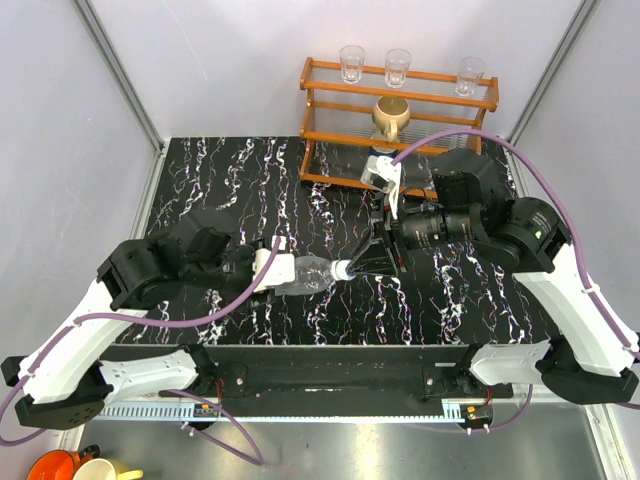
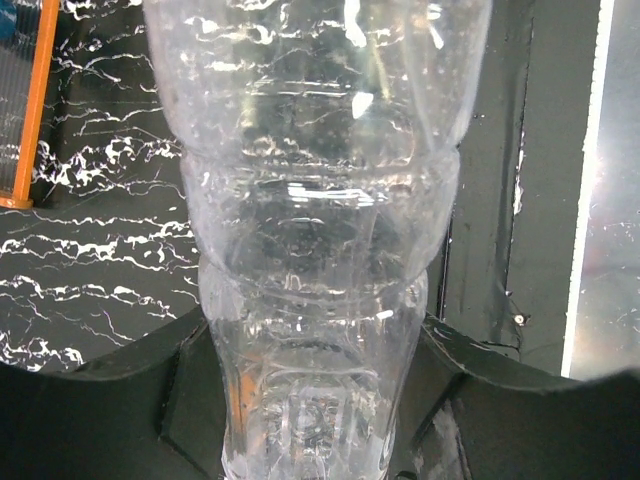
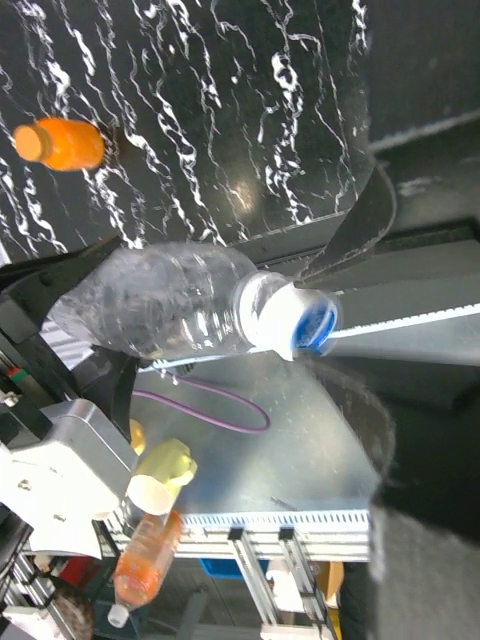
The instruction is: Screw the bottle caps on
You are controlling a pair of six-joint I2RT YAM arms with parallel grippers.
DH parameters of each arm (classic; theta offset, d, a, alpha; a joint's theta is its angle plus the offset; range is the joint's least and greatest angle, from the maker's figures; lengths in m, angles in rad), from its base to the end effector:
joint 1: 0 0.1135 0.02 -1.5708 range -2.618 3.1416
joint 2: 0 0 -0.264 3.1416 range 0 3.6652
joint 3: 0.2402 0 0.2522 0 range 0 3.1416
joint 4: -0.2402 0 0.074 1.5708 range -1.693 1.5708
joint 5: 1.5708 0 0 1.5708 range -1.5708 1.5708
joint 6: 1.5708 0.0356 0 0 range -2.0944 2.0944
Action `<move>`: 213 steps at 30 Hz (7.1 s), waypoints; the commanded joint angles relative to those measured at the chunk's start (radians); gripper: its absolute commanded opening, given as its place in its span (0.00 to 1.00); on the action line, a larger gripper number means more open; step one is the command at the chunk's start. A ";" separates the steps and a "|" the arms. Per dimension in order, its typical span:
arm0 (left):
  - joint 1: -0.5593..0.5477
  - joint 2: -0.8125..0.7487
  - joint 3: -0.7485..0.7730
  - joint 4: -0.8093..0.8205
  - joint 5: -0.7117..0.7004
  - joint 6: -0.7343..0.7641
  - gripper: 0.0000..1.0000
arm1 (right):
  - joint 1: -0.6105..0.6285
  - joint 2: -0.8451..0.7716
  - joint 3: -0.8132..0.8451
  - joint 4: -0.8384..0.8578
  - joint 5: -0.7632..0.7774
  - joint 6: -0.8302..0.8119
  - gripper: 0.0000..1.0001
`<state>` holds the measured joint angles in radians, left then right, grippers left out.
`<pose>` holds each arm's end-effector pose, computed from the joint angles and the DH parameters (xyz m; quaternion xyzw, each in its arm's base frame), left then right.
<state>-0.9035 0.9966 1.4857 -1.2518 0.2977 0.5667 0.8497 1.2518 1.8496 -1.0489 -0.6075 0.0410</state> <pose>0.0801 -0.1186 0.4286 0.6531 0.6354 -0.1996 0.3604 0.1160 0.1627 0.5066 -0.4641 0.6809 0.4470 0.3481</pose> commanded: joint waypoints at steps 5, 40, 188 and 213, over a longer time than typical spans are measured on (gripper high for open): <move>0.008 0.011 -0.001 0.081 -0.028 -0.040 0.54 | -0.008 -0.045 -0.032 -0.040 -0.080 -0.021 0.37; 0.101 0.585 -0.450 0.578 -0.382 -0.021 0.53 | -0.006 -0.589 -0.857 0.444 0.440 0.287 0.31; 0.333 0.022 -0.341 0.451 0.156 -0.206 0.53 | 0.726 -0.687 -1.021 0.991 1.304 0.166 0.34; 0.353 -0.072 -0.146 0.516 0.209 -0.286 0.48 | 0.132 0.050 0.170 0.388 0.611 0.286 0.26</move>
<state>-0.5655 0.9321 1.2957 -0.8040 0.5518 0.3096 1.0748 1.2182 1.8503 -0.5575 0.2218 0.2676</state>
